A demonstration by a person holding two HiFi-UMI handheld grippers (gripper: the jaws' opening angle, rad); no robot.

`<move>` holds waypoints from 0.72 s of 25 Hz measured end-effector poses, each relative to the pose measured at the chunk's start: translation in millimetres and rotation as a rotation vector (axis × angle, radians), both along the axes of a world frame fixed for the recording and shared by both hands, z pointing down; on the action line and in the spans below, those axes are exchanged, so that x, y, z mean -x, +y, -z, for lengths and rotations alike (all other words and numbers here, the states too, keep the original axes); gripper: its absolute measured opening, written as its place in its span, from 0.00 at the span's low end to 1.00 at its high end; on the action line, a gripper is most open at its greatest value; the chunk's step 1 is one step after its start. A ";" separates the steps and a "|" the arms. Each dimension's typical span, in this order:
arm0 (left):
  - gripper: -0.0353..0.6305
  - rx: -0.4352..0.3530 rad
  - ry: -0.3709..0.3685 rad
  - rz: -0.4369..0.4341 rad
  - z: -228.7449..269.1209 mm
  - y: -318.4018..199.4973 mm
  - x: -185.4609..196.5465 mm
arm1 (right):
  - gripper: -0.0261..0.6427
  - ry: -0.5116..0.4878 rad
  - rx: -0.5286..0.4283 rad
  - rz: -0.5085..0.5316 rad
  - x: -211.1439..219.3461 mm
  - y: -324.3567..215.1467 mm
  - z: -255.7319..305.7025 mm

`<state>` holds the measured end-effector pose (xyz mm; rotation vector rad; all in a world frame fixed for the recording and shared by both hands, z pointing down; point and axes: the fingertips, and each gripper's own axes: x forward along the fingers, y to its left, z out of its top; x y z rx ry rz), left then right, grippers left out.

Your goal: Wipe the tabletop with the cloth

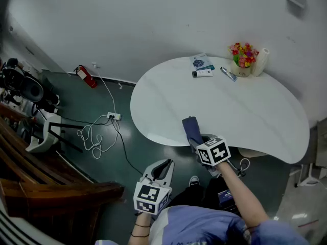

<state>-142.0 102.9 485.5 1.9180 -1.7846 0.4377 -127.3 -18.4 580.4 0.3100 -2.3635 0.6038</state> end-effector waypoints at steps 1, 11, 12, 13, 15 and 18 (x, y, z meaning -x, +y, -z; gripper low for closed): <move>0.08 0.001 0.003 0.008 -0.8 4.8 3.6 | 0.14 -0.005 0.004 0.027 12.8 12.0 -0.7; 0.08 -0.002 0.028 0.057 -7.1 34.0 27.1 | 0.14 0.031 0.033 0.147 70.0 69.6 -28.1; 0.08 0.001 0.026 0.059 -8.3 35.2 29.3 | 0.14 0.046 0.034 0.138 66.3 66.9 -32.7; 0.08 0.002 0.025 0.060 -9.0 35.6 31.0 | 0.14 0.060 0.034 0.125 60.8 63.1 -37.1; 0.08 0.002 0.028 0.057 -9.2 34.1 31.5 | 0.14 0.088 0.035 0.093 45.2 52.7 -44.8; 0.08 -0.001 0.034 0.036 -9.1 25.6 26.2 | 0.14 0.119 0.033 0.037 17.4 32.2 -52.7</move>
